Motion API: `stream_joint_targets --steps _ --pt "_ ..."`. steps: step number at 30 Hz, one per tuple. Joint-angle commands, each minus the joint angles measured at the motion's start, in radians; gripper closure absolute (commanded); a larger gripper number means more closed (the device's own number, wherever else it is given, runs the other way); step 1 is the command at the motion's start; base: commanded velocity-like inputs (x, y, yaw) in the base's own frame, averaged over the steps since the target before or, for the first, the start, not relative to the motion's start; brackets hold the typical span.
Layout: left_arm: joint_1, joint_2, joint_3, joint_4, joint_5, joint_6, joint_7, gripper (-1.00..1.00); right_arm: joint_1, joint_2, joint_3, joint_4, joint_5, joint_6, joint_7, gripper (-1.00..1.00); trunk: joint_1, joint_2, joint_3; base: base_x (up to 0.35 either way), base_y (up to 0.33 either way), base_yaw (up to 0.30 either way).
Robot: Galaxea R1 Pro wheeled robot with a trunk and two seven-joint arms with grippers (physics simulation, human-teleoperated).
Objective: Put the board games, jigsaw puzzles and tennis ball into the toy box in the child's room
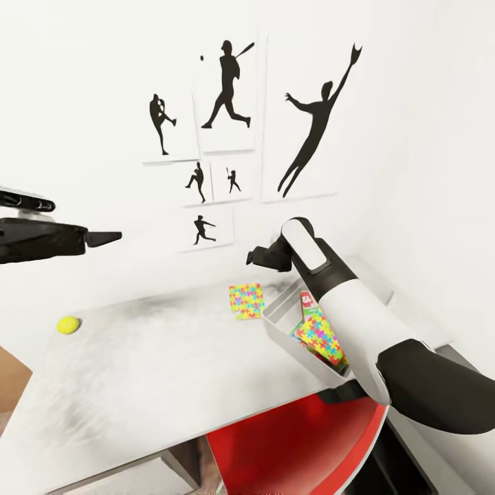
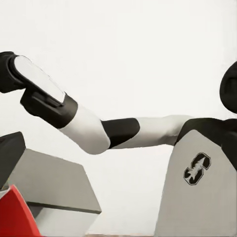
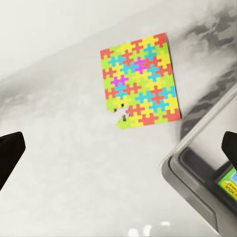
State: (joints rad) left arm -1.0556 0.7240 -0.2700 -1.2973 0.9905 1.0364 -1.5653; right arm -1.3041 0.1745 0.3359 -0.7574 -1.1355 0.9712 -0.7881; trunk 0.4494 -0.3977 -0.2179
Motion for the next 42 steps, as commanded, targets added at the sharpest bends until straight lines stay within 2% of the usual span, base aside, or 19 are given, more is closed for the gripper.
stream_joint_targets --steps 1,3,5,7,12,16,21,34,42 --pt "-0.002 0.002 -0.006 -0.017 0.015 0.011 -0.006 -1.0 -0.001 0.0 0.001 0.0 -0.009 0.0 -0.01 -1.0 0.001 -0.002 -0.004 0.0 0.0 0.0" --pt "-0.013 0.001 -0.011 -0.073 0.051 0.011 -0.006 -1.0 -0.001 0.0 0.001 0.003 -0.01 -0.002 -0.009 -1.0 0.001 -0.002 -0.007 0.0 0.0 0.0" --pt "-0.028 -0.003 -0.014 -0.113 0.063 0.011 -0.006 -1.0 -0.001 0.0 0.002 0.009 -0.01 -0.004 -0.008 -1.0 0.001 -0.002 -0.011 0.0 0.0 0.0" --pt "-0.036 -0.007 -0.017 -0.135 0.067 0.011 -0.006 -1.0 -0.001 0.0 0.002 0.016 -0.01 -0.005 -0.007 -1.0 0.001 -0.002 -0.014 0.0 0.0 0.0" --pt "-0.048 -0.043 -0.032 -0.177 0.072 0.011 -0.006 -1.0 -0.001 0.0 0.001 0.03 -0.01 -0.007 -0.005 -1.0 0.001 -0.002 -0.022 0.0 0.0 0.0" --pt "-0.048 -0.062 -0.106 -0.186 0.071 0.011 -0.006 -1.0 -0.001 0.0 0.001 0.033 -0.01 -0.008 -0.002 -1.0 0.001 -0.002 -0.029 0.0 0.0 0.0" --pt "-0.047 -0.068 -0.15 -0.187 0.07 0.011 -0.006 -1.0 -0.001 0.0 0.001 0.033 -0.011 -0.008 -0.001 -1.0 0.001 -0.002 -0.037 0.0 0.0 0.0" --pt "-0.047 -0.053 -0.155 -0.184 0.071 0.011 -0.006 -1.0 -0.001 0.0 0.002 0.022 -0.012 -0.008 0.0 -1.0 0.001 -0.002 -0.058 0.0 0.0 0.0" --pt "-0.047 -0.031 -0.144 -0.181 0.073 0.011 -0.006 -1.0 -0.001 0.0 0.003 0.015 -0.009 -0.007 0.0 -1.0 0.001 -0.002 -0.065 0.0 0.0 0.0"
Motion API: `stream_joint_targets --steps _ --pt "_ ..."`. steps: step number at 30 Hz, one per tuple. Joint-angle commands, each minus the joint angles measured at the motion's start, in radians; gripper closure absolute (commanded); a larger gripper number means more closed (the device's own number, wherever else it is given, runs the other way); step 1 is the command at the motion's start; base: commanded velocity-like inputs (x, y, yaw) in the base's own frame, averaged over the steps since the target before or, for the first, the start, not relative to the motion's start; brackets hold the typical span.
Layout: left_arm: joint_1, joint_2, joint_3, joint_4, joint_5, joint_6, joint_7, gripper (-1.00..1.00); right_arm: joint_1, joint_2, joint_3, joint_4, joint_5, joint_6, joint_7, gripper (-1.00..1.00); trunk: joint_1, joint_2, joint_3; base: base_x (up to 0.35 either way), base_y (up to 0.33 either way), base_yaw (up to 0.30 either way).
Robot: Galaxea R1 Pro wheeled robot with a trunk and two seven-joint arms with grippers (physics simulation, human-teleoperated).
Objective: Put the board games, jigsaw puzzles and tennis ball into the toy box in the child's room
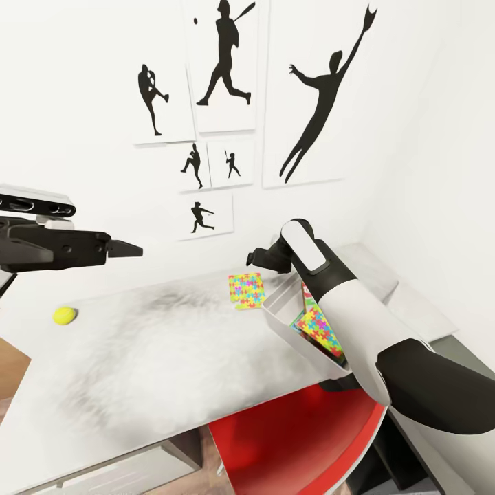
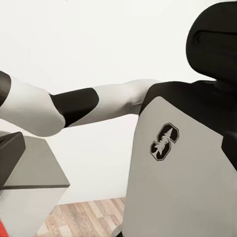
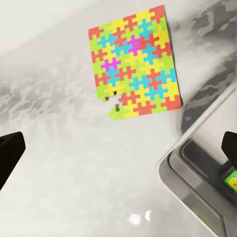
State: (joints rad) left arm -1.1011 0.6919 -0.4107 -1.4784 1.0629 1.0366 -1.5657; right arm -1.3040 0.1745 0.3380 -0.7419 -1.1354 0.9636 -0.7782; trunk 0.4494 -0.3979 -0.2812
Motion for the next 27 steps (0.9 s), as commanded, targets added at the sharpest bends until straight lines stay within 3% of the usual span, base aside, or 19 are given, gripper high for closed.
stream_joint_targets --steps 1,27 --pt "-0.002 0.003 -0.003 0.0 0.001 0.011 -0.005 -1.0 -0.001 0.0 0.002 -0.001 -0.008 0.001 -0.01 -1.0 0.001 -0.002 -0.002 0.0 0.0 0.0" --pt "-0.002 0.023 -0.003 0.001 0.002 0.011 -0.005 -1.0 -0.008 0.0 0.007 -0.034 0.002 0.0 -0.007 -1.0 0.001 -0.002 -0.035 0.0 0.0 0.0"
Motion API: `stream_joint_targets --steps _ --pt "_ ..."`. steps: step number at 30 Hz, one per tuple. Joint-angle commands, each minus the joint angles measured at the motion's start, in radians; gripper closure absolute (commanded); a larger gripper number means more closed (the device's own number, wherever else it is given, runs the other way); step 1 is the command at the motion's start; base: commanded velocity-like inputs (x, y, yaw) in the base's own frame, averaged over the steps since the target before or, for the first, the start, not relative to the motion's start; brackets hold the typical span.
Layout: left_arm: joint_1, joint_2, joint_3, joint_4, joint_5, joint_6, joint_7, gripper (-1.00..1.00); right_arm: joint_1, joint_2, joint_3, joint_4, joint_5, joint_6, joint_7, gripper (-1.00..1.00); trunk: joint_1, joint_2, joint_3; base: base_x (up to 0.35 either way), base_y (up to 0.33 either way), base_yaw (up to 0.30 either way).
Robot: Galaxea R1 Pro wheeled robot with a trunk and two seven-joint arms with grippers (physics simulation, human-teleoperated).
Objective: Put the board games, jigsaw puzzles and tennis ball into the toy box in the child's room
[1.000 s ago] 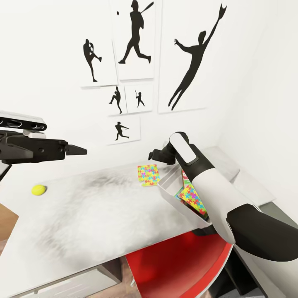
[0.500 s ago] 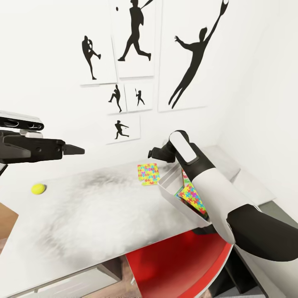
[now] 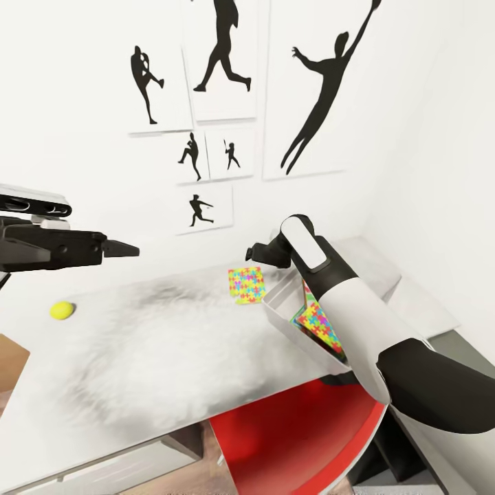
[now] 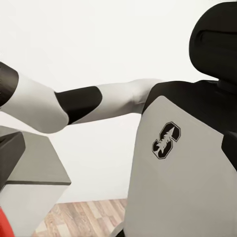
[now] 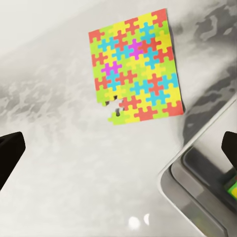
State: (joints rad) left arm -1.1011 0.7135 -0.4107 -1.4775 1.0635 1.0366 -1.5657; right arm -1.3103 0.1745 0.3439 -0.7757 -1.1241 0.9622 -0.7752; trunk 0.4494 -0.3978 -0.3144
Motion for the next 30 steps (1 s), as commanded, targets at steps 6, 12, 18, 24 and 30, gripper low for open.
stream_joint_targets --steps 6,12,18,24,30 --pt "-0.002 0.006 -0.003 0.0 0.001 0.011 -0.005 -1.0 -0.001 0.0 0.002 0.0 -0.008 0.0 -0.01 -1.0 0.001 -0.002 -0.012 0.0 0.0 0.0" --pt "-0.002 0.007 -0.004 0.002 0.0 0.011 -0.005 -1.0 -0.001 0.0 0.003 0.0 -0.007 0.0 -0.009 -1.0 0.001 -0.002 -0.022 0.0 0.0 0.0" --pt "-0.002 0.007 -0.003 0.003 0.0 0.011 -0.005 -1.0 -0.001 0.0 0.004 0.001 -0.007 -0.008 -0.009 -1.0 0.001 -0.002 -0.031 0.0 0.0 0.0" --pt "-0.002 0.007 -0.004 0.007 0.002 0.011 -0.005 -1.0 -0.003 0.0 0.027 0.0 0.046 -0.035 -0.007 -1.0 0.001 -0.002 -0.041 0.0 0.0 0.0" --pt "-0.002 0.008 -0.005 0.008 0.003 0.011 -0.005 -1.0 -0.003 0.0 0.036 -0.002 0.097 -0.04 -0.007 -1.0 0.001 -0.002 -0.051 0.0 0.0 0.0"
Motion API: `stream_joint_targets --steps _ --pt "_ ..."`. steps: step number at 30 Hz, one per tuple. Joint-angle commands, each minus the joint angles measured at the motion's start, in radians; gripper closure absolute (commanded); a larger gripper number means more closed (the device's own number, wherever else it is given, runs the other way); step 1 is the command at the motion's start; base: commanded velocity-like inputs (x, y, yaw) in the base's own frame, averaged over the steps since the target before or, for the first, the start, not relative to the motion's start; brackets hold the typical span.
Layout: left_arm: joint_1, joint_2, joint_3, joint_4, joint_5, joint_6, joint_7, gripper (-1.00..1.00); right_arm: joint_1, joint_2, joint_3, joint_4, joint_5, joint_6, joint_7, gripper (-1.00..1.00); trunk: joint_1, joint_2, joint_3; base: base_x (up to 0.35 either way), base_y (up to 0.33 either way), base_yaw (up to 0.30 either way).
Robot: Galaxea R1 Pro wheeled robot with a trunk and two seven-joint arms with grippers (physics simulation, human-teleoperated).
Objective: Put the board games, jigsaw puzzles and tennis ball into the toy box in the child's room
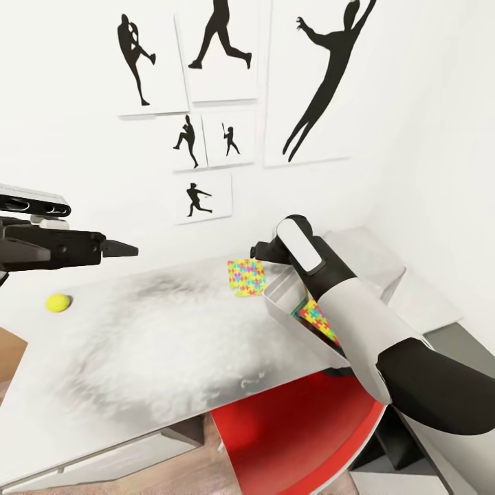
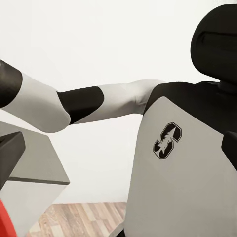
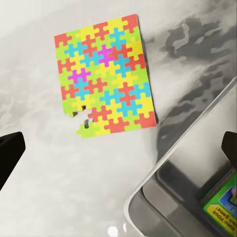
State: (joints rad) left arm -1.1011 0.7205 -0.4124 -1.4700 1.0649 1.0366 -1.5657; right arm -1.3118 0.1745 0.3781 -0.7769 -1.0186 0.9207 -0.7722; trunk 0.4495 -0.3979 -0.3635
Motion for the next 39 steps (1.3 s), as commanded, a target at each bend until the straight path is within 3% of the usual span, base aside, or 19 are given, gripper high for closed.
stream_joint_targets --steps 1,39 --pt "-0.002 0.002 -0.004 0.0 0.001 0.011 -0.005 -1.0 -0.001 0.0 0.002 -0.001 -0.004 0.001 -0.01 -1.0 0.001 -0.002 -0.004 0.0 0.0 0.0" --pt "0.001 0.011 -0.003 0.004 -0.005 0.011 -0.005 -1.0 -0.003 0.0 0.027 -0.052 0.011 -0.035 0.027 -1.0 0.001 -0.002 -0.066 0.0 0.0 0.0"
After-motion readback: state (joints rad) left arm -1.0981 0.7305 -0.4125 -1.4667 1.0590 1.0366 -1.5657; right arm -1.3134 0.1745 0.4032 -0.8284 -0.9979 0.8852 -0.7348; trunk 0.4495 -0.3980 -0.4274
